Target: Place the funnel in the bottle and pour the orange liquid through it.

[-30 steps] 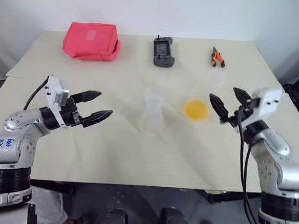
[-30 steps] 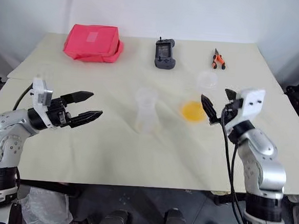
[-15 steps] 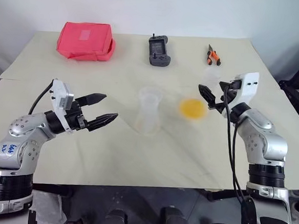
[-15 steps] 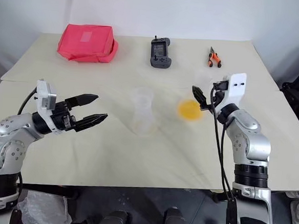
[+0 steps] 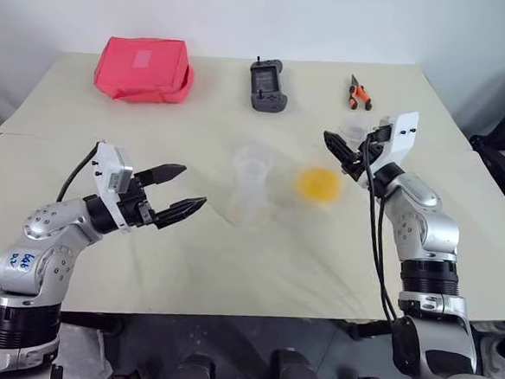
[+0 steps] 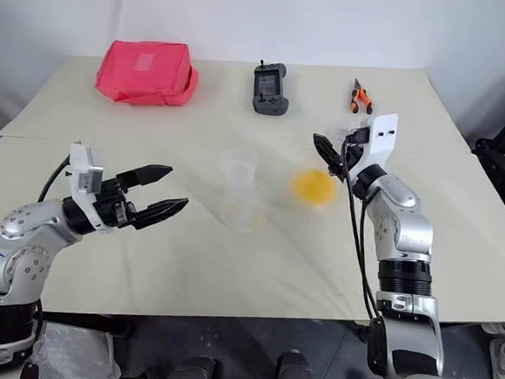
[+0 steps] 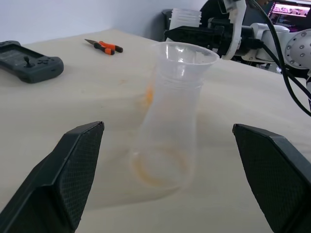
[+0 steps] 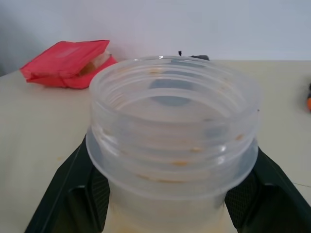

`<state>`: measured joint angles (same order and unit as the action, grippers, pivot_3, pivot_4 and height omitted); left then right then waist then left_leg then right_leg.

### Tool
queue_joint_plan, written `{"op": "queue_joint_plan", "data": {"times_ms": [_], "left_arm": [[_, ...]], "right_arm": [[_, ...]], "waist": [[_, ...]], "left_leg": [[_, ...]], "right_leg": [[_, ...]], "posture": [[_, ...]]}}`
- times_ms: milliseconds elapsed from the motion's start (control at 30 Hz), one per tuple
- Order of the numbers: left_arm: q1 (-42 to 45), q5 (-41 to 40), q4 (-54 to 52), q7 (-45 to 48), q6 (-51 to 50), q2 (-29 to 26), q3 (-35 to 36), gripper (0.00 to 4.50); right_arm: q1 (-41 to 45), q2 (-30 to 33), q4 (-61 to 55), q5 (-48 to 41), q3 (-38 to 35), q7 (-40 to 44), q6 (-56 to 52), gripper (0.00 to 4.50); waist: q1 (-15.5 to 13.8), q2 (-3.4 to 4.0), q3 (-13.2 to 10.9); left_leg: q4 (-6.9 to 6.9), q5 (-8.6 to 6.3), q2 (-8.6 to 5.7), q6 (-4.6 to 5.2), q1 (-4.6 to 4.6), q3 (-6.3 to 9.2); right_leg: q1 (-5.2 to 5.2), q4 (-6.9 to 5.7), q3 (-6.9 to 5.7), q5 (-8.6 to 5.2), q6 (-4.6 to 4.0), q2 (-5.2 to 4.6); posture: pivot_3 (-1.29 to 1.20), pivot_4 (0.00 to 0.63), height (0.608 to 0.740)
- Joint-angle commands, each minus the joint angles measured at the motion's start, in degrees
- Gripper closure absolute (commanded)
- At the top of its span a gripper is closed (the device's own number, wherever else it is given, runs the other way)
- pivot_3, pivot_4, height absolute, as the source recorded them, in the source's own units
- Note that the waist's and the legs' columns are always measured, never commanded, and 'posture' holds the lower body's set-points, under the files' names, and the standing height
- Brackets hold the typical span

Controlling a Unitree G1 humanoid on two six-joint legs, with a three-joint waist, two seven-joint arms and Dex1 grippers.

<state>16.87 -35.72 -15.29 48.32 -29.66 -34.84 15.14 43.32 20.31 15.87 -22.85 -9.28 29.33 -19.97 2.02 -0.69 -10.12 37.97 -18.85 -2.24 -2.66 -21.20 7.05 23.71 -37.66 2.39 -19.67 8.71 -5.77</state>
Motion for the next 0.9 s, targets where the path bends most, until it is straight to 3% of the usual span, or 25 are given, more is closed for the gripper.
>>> {"op": "queue_joint_plan", "data": {"times_ms": [33, 167, 300, 633, 900], "left_arm": [[-0.8, -1.2, -2.0, -0.3, 0.6, -0.1, 0.5, 0.00], [-0.9, -0.8, -1.6, -0.1, 1.2, -0.3, 0.3, 0.00], [-1.2, -0.1, -0.6, 0.4, 2.1, -0.6, 0.1, 0.00], [-0.9, 0.8, 0.4, 0.1, 3.4, 0.3, -2.5, 0.00], [-0.4, 1.6, 1.5, -0.1, 5.2, 1.2, -4.1, 0.00]], "right_arm": [[-0.1, 0.0, -3.1, -0.4, -0.5, 1.3, 2.3, 1.97], [-0.9, 2.8, -10.1, 4.8, 3.7, 3.6, 6.5, 1.97], [0.4, 7.5, -15.8, 16.5, 13.1, 5.6, 12.4, 1.97], [4.2, 7.7, -14.3, 33.1, 20.7, 0.3, 26.6, 1.97], [6.9, 9.2, -11.1, 48.6, 23.9, -9.8, 38.2, 1.97]], "waist": [[0.0, 0.00, 0.0], [-0.1, 0.09, -0.1], [0.0, 0.13, -0.1], [-0.2, 0.13, -0.1], [-0.2, 0.13, -0.1]], "left_leg": [[0.00, 0.00, 0.00, 0.00, 0.00, 0.00], [-0.02, 0.00, 0.00, 0.00, -0.02, 0.00], [-0.04, 0.00, -0.08, 0.00, -0.06, -0.07], [-0.04, -0.01, -0.09, -0.01, -0.07, -0.07], [-0.06, -0.01, -0.11, -0.01, -0.07, -0.07]], "right_leg": [[0.00, 0.00, 0.00, 0.00, 0.00, 0.00], [0.01, 0.03, 0.00, 0.00, 0.00, 0.00], [0.13, 0.01, 0.04, 0.00, 0.00, 0.01], [0.11, 0.07, 0.04, 0.00, 0.00, 0.00], [0.12, 0.08, 0.03, 0.00, 0.00, 0.01]], "posture": [[0.00, 0.150, 0.740], [0.00, 0.150, 0.740], [0.00, 0.150, 0.740], [0.00, 0.150, 0.740], [0.00, 0.150, 0.740]]}}
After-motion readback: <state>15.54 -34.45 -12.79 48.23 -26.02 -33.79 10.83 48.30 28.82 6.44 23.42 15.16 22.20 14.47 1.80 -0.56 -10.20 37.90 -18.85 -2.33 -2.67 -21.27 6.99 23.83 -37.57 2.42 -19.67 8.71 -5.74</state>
